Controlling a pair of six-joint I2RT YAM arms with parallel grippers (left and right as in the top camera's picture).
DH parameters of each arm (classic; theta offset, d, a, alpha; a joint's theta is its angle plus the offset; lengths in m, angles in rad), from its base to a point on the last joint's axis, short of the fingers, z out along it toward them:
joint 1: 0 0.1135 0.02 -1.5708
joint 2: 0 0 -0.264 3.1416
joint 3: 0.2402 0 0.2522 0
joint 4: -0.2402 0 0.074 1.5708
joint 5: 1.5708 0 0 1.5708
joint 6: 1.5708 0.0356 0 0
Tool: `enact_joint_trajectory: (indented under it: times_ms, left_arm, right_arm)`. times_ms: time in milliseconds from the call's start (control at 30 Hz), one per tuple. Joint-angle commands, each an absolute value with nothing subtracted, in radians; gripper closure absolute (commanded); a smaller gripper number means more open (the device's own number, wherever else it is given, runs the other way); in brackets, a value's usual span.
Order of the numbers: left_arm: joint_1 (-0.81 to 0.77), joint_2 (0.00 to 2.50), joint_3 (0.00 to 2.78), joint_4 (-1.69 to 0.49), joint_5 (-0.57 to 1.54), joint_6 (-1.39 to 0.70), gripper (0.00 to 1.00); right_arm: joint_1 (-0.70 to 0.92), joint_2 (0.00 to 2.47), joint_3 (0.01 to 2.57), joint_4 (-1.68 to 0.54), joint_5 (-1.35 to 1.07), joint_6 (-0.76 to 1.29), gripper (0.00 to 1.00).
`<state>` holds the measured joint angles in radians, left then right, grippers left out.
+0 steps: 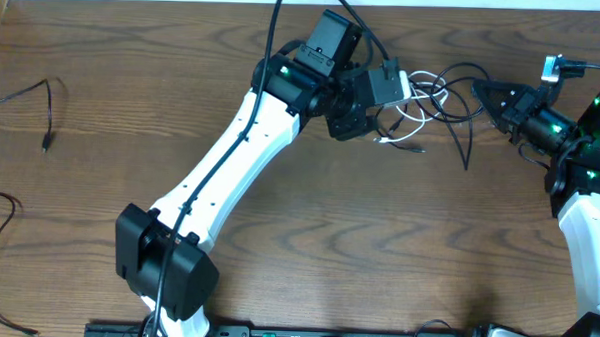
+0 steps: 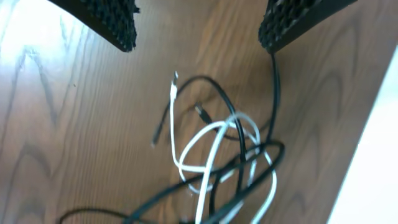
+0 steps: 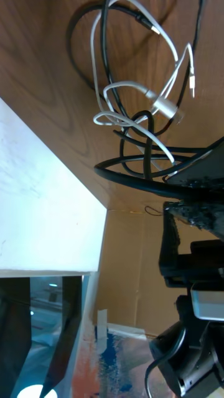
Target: Untangle cables
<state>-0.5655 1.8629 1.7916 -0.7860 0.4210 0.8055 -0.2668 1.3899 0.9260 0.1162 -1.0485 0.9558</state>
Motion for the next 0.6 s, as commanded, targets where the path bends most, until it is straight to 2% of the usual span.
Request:
enact_joint_trajectory:
  times_ms: [0, 567]
  left_arm:
    - [-0.586, 1.885, 1.787, -0.759, 0.438, 0.815, 0.34]
    - [-0.649, 2.005, 1.787, -0.55, 0.438, 0.815, 0.32]
  right_arm:
    - [-0.266, 1.375, 0.934, 0.12, -1.08, 0.965, 0.99]
    - [-0.258, 1.375, 0.934, 0.12, -1.142, 0.964, 0.99]
